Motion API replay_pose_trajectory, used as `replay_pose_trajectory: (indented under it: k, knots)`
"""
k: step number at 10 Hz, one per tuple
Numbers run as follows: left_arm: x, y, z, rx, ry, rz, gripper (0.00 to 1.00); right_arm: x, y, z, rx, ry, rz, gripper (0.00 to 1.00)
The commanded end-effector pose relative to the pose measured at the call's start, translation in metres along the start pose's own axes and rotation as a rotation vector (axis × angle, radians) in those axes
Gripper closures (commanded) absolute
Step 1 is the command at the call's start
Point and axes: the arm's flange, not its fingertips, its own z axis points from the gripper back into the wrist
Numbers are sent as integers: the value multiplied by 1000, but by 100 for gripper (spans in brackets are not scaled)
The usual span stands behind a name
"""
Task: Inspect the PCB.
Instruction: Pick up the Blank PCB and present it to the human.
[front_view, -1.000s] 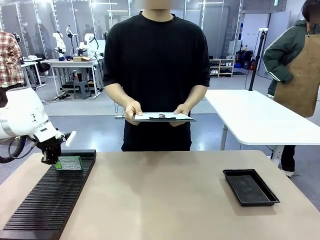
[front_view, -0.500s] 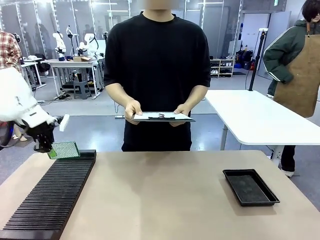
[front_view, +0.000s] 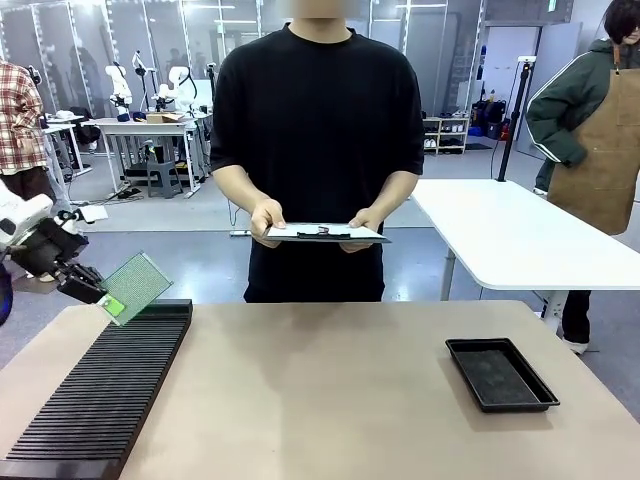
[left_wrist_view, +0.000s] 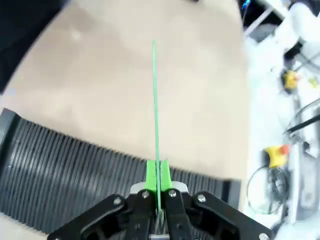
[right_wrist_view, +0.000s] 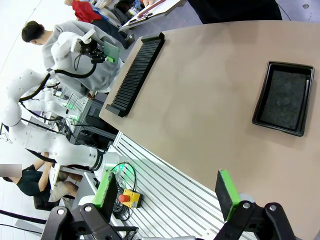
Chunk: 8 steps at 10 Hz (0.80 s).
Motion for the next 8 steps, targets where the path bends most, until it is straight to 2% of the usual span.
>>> replay_pose_trajectory:
  k: [1, 2, 5, 6, 7, 8]
  knots:
    - [-3, 24, -17, -142, -330, 316, 100, -1, 1, 1, 11, -6, 9, 0]
    - [-7, 31, -26, -147, -440, 436, 100, -1, 1, 1, 11, -6, 9, 0]
    - [0, 42, -54, -324, -442, 558, 100, -1, 1, 1, 11, -6, 9, 0]
    - [0, 51, -66, -428, -480, 610, 100, -1, 1, 1, 11, -6, 9, 0]
    - [-8, 66, -82, -439, -503, 734, 100, -1, 1, 1, 11, -6, 9, 0]
    - [-8, 76, -95, -455, -480, 797, 100, -1, 1, 1, 11, -6, 9, 0]
